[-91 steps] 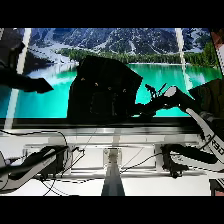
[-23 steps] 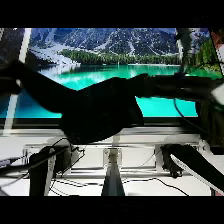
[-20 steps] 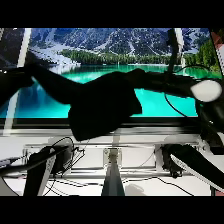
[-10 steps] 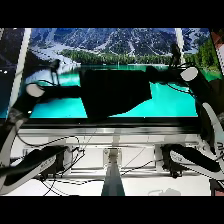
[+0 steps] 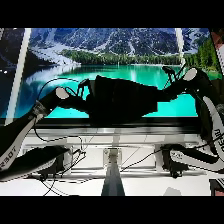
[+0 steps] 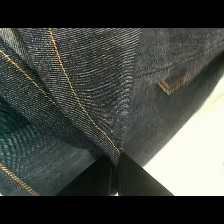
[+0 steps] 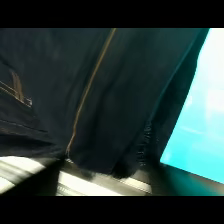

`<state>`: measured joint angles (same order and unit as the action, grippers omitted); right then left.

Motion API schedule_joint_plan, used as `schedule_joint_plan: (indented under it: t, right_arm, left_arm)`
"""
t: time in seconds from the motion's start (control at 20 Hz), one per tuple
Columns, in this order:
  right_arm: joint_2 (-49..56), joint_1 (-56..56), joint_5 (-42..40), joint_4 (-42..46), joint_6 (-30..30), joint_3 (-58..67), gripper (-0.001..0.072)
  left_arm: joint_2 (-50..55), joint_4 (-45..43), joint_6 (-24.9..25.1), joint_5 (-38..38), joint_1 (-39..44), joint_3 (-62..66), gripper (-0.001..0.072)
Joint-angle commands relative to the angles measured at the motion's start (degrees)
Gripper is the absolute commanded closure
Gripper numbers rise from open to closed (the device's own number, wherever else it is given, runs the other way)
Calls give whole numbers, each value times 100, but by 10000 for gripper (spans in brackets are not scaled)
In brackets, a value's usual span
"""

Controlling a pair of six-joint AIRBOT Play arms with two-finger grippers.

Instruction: Fold the clothes and pants, and hang the long-sleeved shirts on hangers.

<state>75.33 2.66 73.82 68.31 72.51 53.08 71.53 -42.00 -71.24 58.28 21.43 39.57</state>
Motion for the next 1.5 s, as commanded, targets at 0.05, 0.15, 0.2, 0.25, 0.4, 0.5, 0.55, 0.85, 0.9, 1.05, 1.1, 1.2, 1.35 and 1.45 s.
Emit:
schedule_joint_plan:
  t: [0.05, 0.15, 0.2, 0.25, 0.4, 0.5, 0.55, 0.85, 0.9, 1.05, 1.1, 1.2, 1.35, 1.45]
  right_arm:
    - [105, 28, -385, 92, -221, -4, 89]
    - [118, 35, -645, 111, -122, -4, 89]
    - [149, 50, -780, 155, -120, -4, 88]
    - [203, 74, -911, 153, -96, -2, 89]
    - [575, 238, -975, -109, 179, 66, 88]
    - [922, 385, -728, -442, 177, 219, 87]
    - [1086, 470, -645, -645, 168, 330, 86]
    - [1971, 737, 520, -1478, -479, 885, 87]
    - [2081, 678, 507, -1495, -522, 881, 87]
    - [2302, 271, 520, -1836, -940, 876, 96]
    - [2306, 96, 470, -1967, -1193, 879, 162]
    - [2304, -229, 444, -2105, -1541, 994, 562]
    - [2190, -437, 426, -2090, -1515, 1611, 677]
    - [1875, -378, 142, -1882, -1292, 2166, 678]
  left_arm:
    - [-114, 9, -37, 1062, -96, 4, 690]
    - [-271, 7, -35, 1257, -57, 4, 690]
    - [-323, 7, -37, 1327, -57, 4, 689]
    - [-363, 9, -37, 1384, -52, 2, 688]
    - [-350, 9, -35, 1403, -52, 2, 641]
    - [-350, 11, -37, 1401, -52, 2, 508]
    - [-350, 11, -37, 1401, -52, 2, 508]
    - [-348, 9, -35, 1274, -52, 2, 508]
    - [-348, 9, -35, 1193, -52, 2, 508]
    - [-343, 9, -33, 905, -52, 0, 508]
    - [-326, 9, -35, 824, -52, 0, 508]
    - [-256, 7, -33, 697, -52, 0, 505]
    - [-234, 7, 308, 553, -214, 70, 68]
    - [-240, 4, 557, 595, -496, 269, 21]
